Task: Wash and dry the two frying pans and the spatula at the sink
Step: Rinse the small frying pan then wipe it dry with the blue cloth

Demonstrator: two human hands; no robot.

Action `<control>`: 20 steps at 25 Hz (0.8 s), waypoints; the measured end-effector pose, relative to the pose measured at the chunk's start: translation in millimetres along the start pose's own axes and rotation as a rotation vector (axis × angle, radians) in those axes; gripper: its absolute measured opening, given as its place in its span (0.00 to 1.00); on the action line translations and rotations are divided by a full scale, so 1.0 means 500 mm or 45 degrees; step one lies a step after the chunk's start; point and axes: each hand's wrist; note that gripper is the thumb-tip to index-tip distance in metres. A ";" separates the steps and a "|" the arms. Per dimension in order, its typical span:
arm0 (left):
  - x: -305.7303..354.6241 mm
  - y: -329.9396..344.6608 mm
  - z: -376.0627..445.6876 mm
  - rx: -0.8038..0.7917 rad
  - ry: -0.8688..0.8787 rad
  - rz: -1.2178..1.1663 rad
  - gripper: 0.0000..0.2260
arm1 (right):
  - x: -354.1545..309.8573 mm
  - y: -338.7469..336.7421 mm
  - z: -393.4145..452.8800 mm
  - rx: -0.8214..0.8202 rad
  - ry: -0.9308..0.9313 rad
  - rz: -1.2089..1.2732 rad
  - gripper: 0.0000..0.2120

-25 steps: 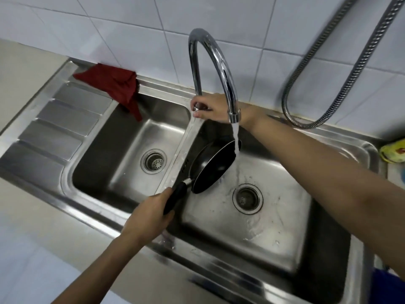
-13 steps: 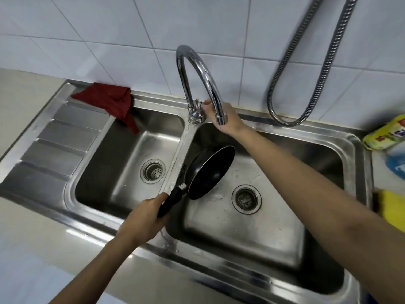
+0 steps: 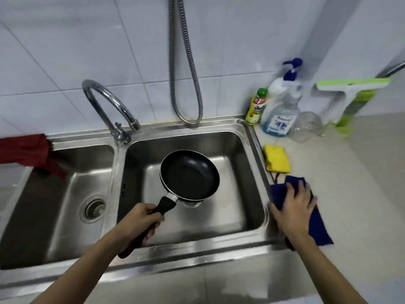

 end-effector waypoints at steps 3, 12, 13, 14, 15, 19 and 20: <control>0.030 0.025 0.008 -0.076 0.047 0.020 0.04 | 0.045 0.000 -0.039 -0.132 0.166 -0.114 0.41; 0.067 0.067 -0.018 -0.202 0.069 0.072 0.11 | 0.063 -0.018 -0.063 0.058 -0.078 -0.016 0.18; 0.068 0.068 -0.023 -0.210 0.070 0.052 0.12 | 0.060 -0.027 -0.066 0.104 -0.050 0.118 0.16; 0.069 0.067 -0.029 -0.221 0.077 0.030 0.13 | 0.048 -0.040 -0.068 0.164 -0.015 0.270 0.14; 0.072 0.063 -0.033 -0.231 0.090 0.020 0.12 | 0.028 -0.053 -0.065 0.245 0.046 0.457 0.13; 0.090 0.063 -0.031 -0.204 0.169 0.034 0.10 | -0.140 -0.114 -0.015 0.420 -0.080 0.890 0.13; 0.095 0.063 -0.032 -0.195 0.184 0.030 0.10 | -0.194 -0.118 0.010 0.358 -0.229 0.915 0.14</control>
Point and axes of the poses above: each hand's wrist, its own z-axis towards the middle knuckle, its own y-axis out of the palm, x = y × z, and after that the axes turned 12 degrees about z, right-handed
